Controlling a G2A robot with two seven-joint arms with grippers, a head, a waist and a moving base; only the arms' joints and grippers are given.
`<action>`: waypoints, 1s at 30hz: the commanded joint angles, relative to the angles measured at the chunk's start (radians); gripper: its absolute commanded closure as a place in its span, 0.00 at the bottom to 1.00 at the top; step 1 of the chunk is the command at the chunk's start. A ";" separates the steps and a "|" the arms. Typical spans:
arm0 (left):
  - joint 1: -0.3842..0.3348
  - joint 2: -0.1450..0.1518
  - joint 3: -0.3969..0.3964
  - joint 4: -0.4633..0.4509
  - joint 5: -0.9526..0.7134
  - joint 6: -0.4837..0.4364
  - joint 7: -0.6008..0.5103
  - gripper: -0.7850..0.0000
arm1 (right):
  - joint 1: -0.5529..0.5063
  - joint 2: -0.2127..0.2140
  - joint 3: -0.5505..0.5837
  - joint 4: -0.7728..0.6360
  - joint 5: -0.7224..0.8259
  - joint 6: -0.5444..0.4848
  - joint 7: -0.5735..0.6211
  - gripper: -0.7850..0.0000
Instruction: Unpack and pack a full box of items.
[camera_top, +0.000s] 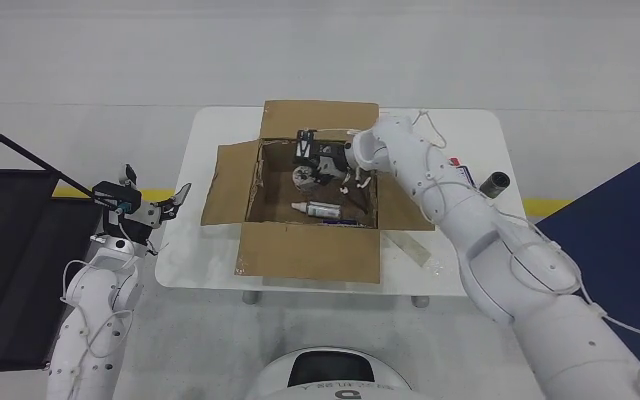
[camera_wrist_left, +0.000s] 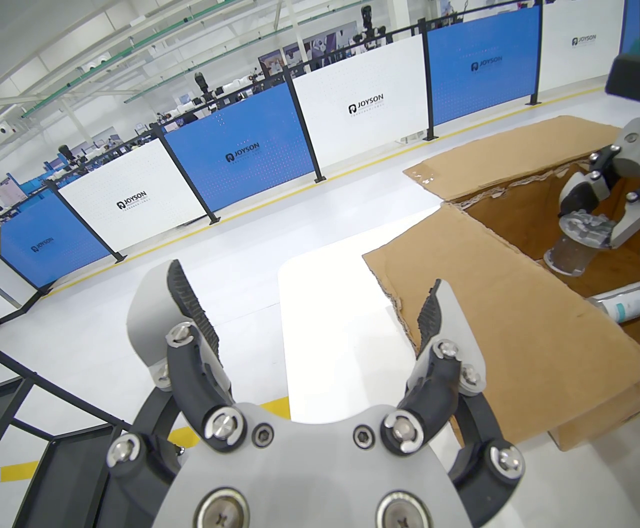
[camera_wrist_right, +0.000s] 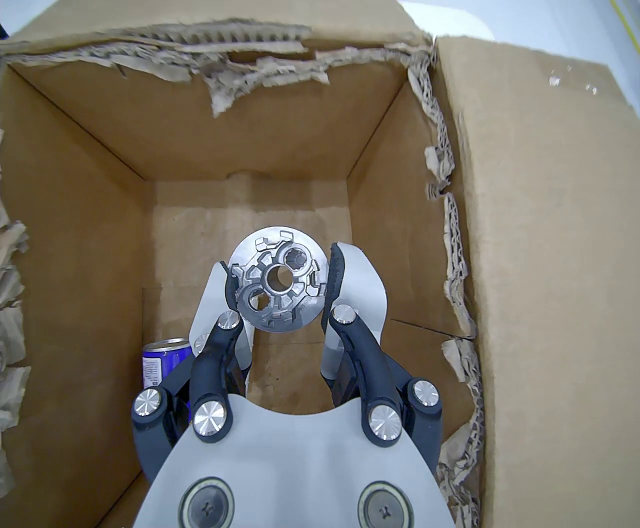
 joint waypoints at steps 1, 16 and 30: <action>0.000 0.000 0.000 0.000 0.000 0.000 0.000 0.00 | -0.025 0.033 0.036 -0.069 -0.012 -0.019 -0.013 1.00; 0.000 0.000 0.000 0.000 0.000 0.000 0.000 0.00 | -0.468 0.356 0.560 -0.744 0.115 -0.044 -0.129 1.00; 0.000 0.000 0.000 0.000 0.000 0.000 0.000 0.00 | -0.866 0.490 1.007 -0.848 0.226 -0.044 -0.383 1.00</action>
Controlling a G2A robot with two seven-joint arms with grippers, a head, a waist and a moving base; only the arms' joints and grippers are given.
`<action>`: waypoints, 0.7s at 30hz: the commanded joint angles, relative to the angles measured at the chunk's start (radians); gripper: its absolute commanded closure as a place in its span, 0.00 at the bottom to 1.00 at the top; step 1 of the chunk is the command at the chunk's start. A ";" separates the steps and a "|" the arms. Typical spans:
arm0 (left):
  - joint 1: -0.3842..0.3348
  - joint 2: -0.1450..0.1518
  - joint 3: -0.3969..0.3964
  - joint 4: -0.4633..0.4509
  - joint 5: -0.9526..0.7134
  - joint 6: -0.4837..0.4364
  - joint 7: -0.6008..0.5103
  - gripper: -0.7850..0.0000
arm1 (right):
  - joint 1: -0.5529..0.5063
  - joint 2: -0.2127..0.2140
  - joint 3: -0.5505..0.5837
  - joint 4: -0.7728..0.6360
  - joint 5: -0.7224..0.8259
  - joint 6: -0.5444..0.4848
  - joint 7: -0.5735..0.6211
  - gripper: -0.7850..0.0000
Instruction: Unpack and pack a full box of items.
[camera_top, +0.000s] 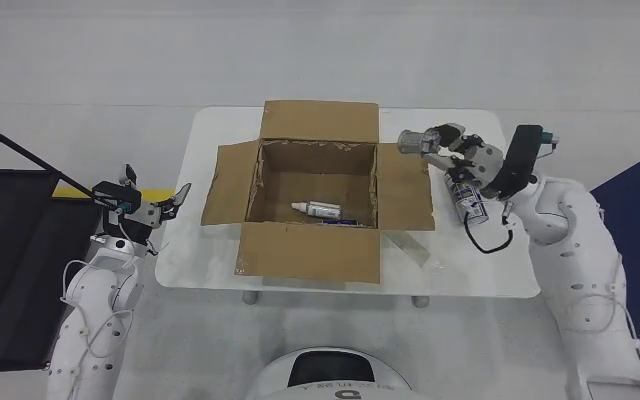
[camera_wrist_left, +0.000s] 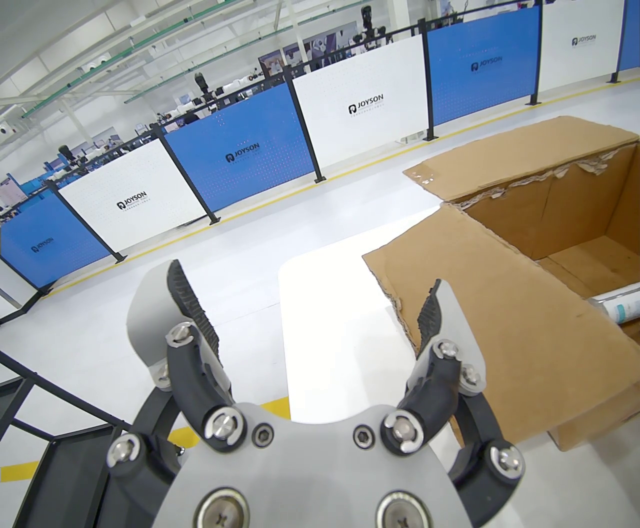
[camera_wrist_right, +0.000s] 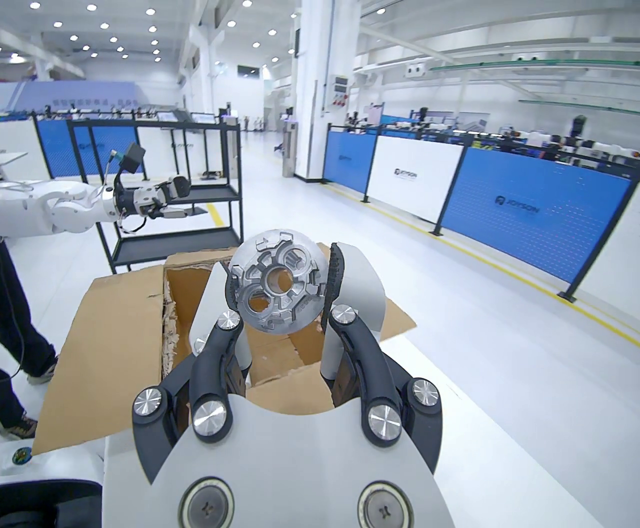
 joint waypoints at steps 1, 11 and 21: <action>0.000 0.000 0.000 0.000 0.000 0.000 0.000 0.00 | -0.040 0.005 0.042 0.020 0.014 0.000 -0.033 1.00; 0.000 0.000 0.000 0.000 0.000 0.000 0.000 0.00 | -0.147 0.009 0.130 0.078 0.044 0.009 -0.112 1.00; 0.000 0.000 0.000 0.000 0.000 0.000 0.000 0.00 | -0.147 0.009 0.130 0.078 0.044 0.009 -0.112 1.00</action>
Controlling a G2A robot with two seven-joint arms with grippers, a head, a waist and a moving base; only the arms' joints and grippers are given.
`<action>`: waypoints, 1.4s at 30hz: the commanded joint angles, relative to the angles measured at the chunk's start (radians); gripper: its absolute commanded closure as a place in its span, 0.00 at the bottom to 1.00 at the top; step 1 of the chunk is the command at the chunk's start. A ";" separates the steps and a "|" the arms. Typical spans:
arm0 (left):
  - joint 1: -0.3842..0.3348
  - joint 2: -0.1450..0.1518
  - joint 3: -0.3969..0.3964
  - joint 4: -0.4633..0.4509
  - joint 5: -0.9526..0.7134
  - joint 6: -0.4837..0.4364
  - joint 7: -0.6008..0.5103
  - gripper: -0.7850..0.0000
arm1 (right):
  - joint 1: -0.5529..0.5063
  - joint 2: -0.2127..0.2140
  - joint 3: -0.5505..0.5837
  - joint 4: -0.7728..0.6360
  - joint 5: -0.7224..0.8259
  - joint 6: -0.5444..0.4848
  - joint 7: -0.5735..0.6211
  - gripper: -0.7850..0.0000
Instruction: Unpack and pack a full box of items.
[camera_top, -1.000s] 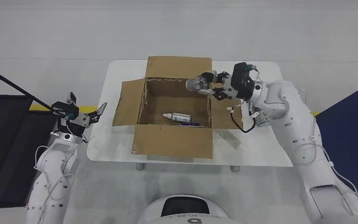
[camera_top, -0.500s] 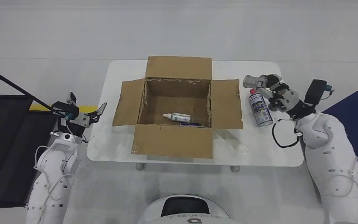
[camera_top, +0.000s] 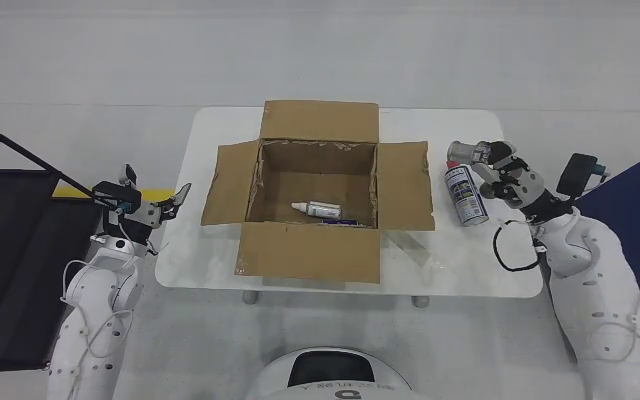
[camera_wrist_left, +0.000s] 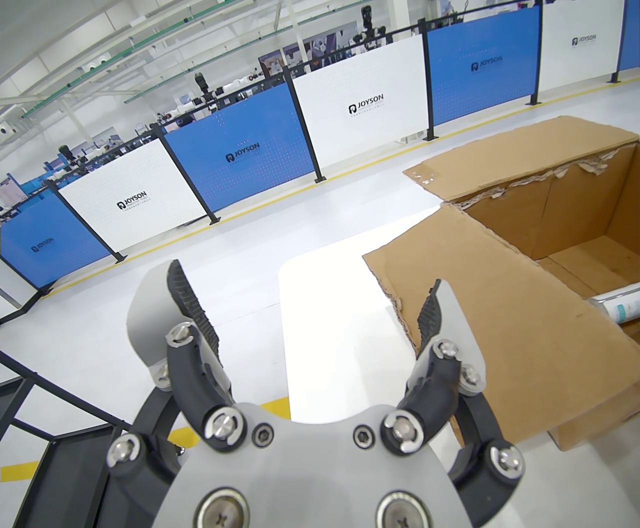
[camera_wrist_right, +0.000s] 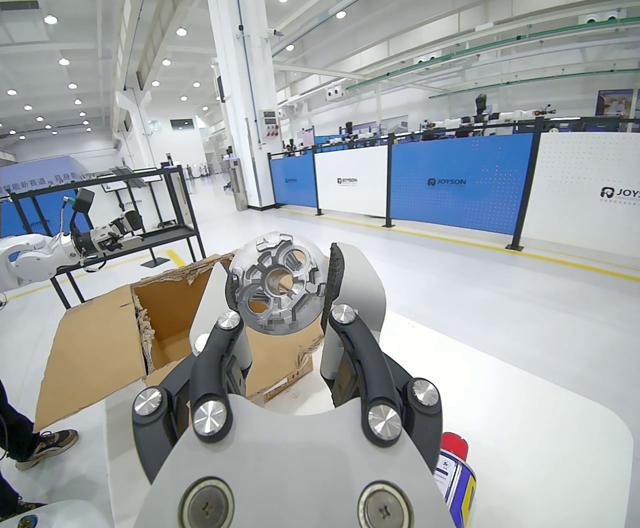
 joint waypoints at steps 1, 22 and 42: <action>0.000 0.000 0.000 0.000 0.000 0.000 0.000 0.00 | 0.000 0.000 0.000 0.000 0.000 0.000 0.000 1.00; 0.000 0.000 0.000 0.000 0.000 0.000 0.000 0.00 | -0.093 0.060 0.264 0.170 -0.233 0.206 0.262 1.00; 0.000 0.000 0.000 0.000 0.000 0.000 0.000 0.00 | -0.025 0.070 0.149 0.277 -0.421 0.243 0.386 1.00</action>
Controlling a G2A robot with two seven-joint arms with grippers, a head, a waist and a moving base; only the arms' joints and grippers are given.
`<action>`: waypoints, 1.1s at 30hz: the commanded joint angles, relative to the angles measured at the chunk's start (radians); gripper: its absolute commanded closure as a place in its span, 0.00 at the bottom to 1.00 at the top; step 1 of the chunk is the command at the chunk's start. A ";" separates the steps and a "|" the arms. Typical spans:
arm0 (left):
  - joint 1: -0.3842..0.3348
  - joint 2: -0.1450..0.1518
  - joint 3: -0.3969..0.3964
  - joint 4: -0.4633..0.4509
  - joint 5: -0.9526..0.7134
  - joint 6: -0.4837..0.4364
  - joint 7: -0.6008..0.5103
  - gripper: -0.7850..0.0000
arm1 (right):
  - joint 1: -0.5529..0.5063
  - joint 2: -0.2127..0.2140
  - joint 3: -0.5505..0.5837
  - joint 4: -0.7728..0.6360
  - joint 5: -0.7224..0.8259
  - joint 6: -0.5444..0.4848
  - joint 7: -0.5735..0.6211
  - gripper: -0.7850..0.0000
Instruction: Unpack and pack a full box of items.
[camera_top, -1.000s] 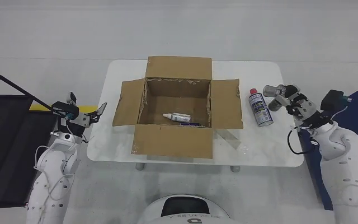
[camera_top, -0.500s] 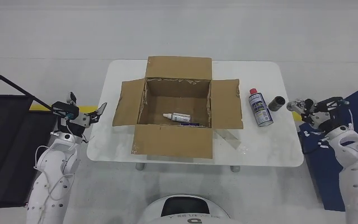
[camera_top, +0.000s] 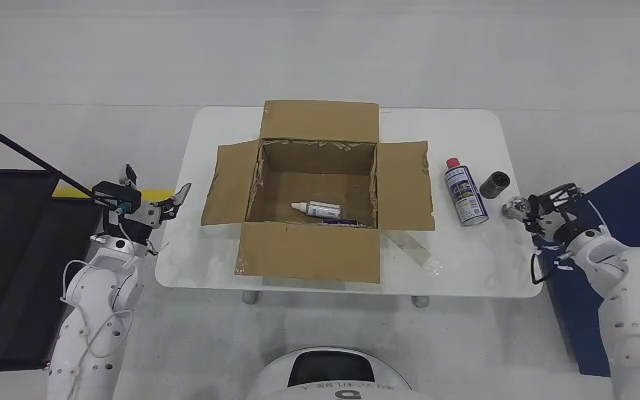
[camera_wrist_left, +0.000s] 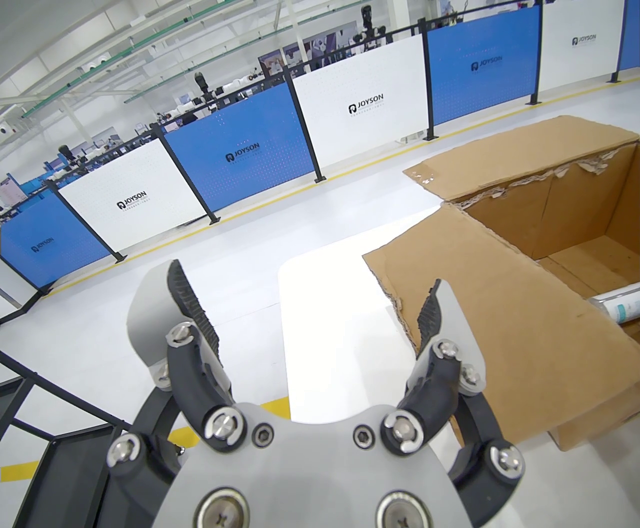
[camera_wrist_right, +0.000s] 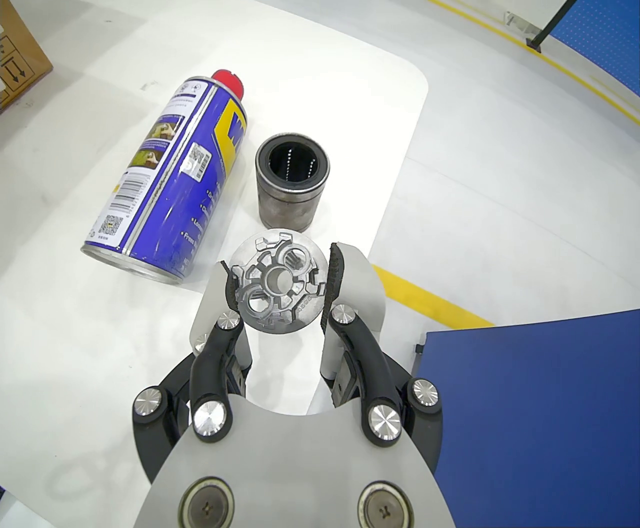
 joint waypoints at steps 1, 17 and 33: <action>0.000 0.000 0.000 0.000 0.000 0.000 0.000 0.00 | 0.003 0.000 -0.008 -0.003 0.000 0.007 0.022 1.00; 0.000 0.000 0.000 0.000 0.000 0.000 0.000 0.00 | 0.033 0.001 -0.046 0.006 0.029 0.010 0.075 0.61; 0.000 0.000 0.000 0.000 0.000 0.000 0.000 0.00 | 0.008 0.011 -0.015 -0.023 0.074 -0.043 0.020 0.28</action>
